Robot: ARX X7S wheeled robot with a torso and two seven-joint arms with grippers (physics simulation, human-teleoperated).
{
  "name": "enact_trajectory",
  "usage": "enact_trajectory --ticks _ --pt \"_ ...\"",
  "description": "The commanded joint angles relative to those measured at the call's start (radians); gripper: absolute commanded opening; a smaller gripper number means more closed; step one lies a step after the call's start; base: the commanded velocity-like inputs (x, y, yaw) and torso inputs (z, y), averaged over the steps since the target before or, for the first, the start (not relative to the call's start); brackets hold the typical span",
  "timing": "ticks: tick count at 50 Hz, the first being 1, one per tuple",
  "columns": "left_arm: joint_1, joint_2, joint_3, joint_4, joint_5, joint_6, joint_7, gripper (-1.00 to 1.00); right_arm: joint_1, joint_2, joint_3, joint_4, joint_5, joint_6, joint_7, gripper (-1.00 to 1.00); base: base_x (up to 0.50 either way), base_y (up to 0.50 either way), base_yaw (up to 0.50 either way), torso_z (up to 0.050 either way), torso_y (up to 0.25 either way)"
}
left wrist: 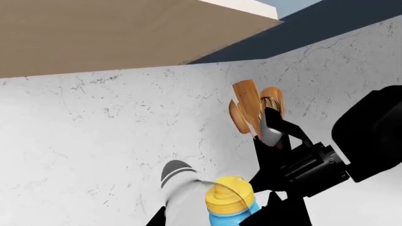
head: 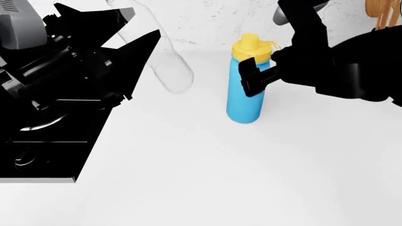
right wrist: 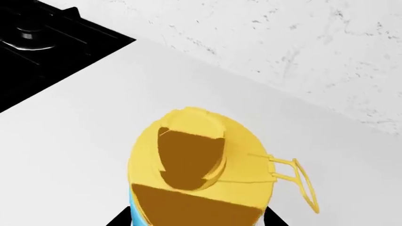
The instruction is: Move the drinks to the dining counter.
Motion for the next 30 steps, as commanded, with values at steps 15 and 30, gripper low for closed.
enact_trajectory --ticks 15,30 --pt "0.012 -0.008 -0.015 -0.001 -0.01 0.018 -0.003 -1.0 0.003 -0.028 -0.045 0.059 -0.06 -0.045 -0.066 1.0 0.0 0.0 0.0 0.0 0.0" --pt "0.021 -0.007 -0.009 -0.004 -0.005 0.026 -0.001 -1.0 0.001 -0.022 -0.037 0.062 -0.063 -0.062 -0.058 -1.0 0.0 0.0 0.0 0.0 0.0"
